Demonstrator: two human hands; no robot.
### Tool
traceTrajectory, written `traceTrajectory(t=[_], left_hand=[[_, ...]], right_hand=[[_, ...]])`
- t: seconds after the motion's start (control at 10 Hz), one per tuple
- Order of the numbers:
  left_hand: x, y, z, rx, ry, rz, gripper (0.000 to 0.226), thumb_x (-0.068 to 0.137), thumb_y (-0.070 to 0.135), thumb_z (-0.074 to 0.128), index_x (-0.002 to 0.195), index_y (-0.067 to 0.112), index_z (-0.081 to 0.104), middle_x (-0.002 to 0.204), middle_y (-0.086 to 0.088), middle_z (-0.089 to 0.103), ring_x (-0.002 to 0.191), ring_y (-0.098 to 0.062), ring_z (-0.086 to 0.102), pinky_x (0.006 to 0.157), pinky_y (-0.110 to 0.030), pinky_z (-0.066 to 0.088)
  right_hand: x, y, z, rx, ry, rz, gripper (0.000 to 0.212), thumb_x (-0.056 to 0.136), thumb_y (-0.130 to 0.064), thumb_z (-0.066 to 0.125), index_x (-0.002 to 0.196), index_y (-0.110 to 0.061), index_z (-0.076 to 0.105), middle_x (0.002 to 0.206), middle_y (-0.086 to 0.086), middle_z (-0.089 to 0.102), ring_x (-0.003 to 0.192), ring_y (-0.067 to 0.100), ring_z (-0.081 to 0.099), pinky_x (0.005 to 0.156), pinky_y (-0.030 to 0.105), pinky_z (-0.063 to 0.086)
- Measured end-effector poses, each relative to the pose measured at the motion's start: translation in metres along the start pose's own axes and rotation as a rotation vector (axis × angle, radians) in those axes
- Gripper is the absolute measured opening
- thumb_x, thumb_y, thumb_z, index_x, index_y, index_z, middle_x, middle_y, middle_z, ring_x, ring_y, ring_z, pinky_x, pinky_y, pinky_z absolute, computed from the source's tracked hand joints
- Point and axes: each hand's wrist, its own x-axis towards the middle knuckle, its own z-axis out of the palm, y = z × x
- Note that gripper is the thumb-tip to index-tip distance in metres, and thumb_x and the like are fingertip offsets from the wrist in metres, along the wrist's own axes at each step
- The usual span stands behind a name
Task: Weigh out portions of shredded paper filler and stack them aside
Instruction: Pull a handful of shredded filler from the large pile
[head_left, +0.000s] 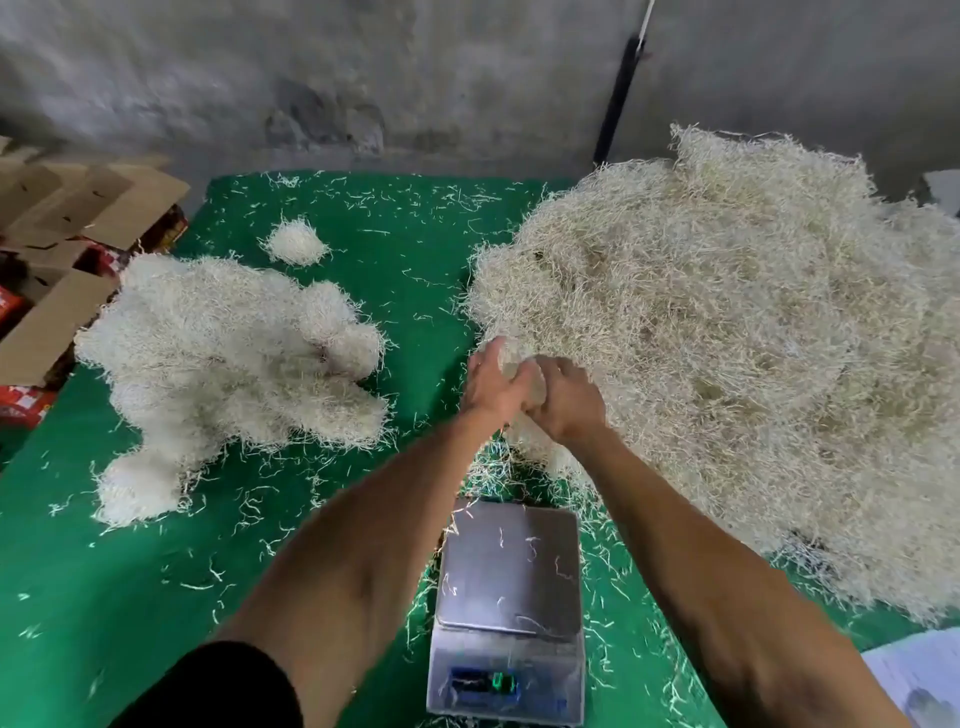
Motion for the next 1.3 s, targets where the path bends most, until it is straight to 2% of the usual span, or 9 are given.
traceTrajectory(t=[0.2,0.4,0.5,0.7,0.9,1.0,1.1,1.2,1.3], left_hand=[[0.050,-0.013,0.009,-0.373,0.086,-0.339,0.079,0.087,0.068,0.061,0.153,0.037,0.029,0.162,-0.007,0.027,0.139,-0.035,0.042,0.107,-0.061,0.043],[0.064,-0.032,0.018,-0.482,-0.148,-0.443,0.083,0.085,0.083,0.047,0.155,0.043,0.029,0.167,0.001,0.017,0.145,-0.035,0.034,0.108,-0.061,0.042],[0.055,-0.030,0.009,-0.704,-0.205,-0.440,0.099,0.075,0.096,0.037,0.151,0.033,0.040,0.153,-0.006,0.048,0.137,-0.026,0.050,0.109,-0.056,0.042],[0.031,0.008,-0.045,-0.998,-0.270,-0.333,0.051,0.105,0.054,0.034,0.122,0.013,0.058,0.103,-0.003,0.068,0.090,-0.008,0.071,0.082,-0.025,0.057],[0.004,0.054,-0.121,-0.879,0.028,-0.206,0.072,0.099,0.067,0.035,0.151,0.017,0.041,0.155,-0.010,0.045,0.141,-0.030,0.046,0.119,-0.048,0.029],[-0.019,0.064,-0.144,-0.790,0.107,-0.157,0.072,0.092,0.078,0.035,0.135,0.023,0.053,0.125,-0.008,0.069,0.102,-0.017,0.073,0.106,-0.032,0.033],[-0.042,0.076,-0.157,-0.897,0.151,-0.143,0.084,0.092,0.074,0.044,0.154,0.019,0.035,0.158,-0.005,0.041,0.141,-0.025,0.046,0.112,-0.036,0.040],[-0.064,0.094,-0.162,-0.915,0.161,-0.097,0.080,0.097,0.065,0.045,0.158,0.016,0.026,0.161,-0.008,0.034,0.146,-0.027,0.038,0.109,-0.030,0.039],[-0.078,0.103,-0.158,-0.936,0.154,-0.128,0.084,0.098,0.063,0.049,0.161,0.022,0.014,0.161,-0.016,0.031,0.145,-0.036,0.036,0.119,-0.054,0.029]], right_hand=[[0.036,0.006,0.036,-0.146,-0.058,-0.031,0.076,0.092,-0.061,0.064,0.151,-0.021,0.037,0.142,0.013,0.057,0.130,0.033,0.053,0.111,0.051,0.044],[0.047,0.005,0.047,-0.017,0.148,-0.022,0.036,0.095,-0.037,0.068,0.127,-0.020,0.064,0.101,0.004,0.073,0.109,0.027,0.066,0.106,0.044,0.049],[0.047,-0.011,0.024,0.130,0.297,-0.101,0.042,0.092,-0.031,0.072,0.131,-0.018,0.067,0.098,0.005,0.074,0.104,0.025,0.065,0.105,0.044,0.046],[0.025,-0.050,-0.029,0.339,0.344,-0.348,0.062,0.100,-0.056,0.040,0.145,-0.015,0.054,0.143,0.011,0.057,0.133,0.028,0.049,0.113,0.043,0.035],[-0.021,-0.033,-0.038,0.245,0.372,-0.069,0.088,0.090,-0.082,0.049,0.157,-0.028,0.028,0.160,0.003,0.041,0.145,0.024,0.039,0.120,0.048,0.024],[-0.044,-0.011,-0.027,0.185,0.325,0.061,0.058,0.101,-0.052,0.054,0.145,-0.016,0.047,0.140,0.011,0.059,0.128,0.028,0.055,0.119,0.048,0.035],[-0.068,-0.010,-0.035,0.298,0.292,0.159,0.050,0.106,-0.045,0.048,0.137,-0.005,0.056,0.122,0.017,0.067,0.108,0.030,0.064,0.101,0.047,0.052],[-0.086,-0.036,-0.056,0.464,0.309,0.123,0.062,0.105,-0.054,0.042,0.100,0.001,0.071,0.105,0.024,0.072,0.089,0.034,0.071,0.088,0.045,0.059],[-0.104,-0.070,-0.072,0.635,0.429,0.089,0.057,0.106,-0.047,0.050,0.098,0.004,0.073,0.107,0.024,0.074,0.101,0.032,0.071,0.103,0.045,0.052]])
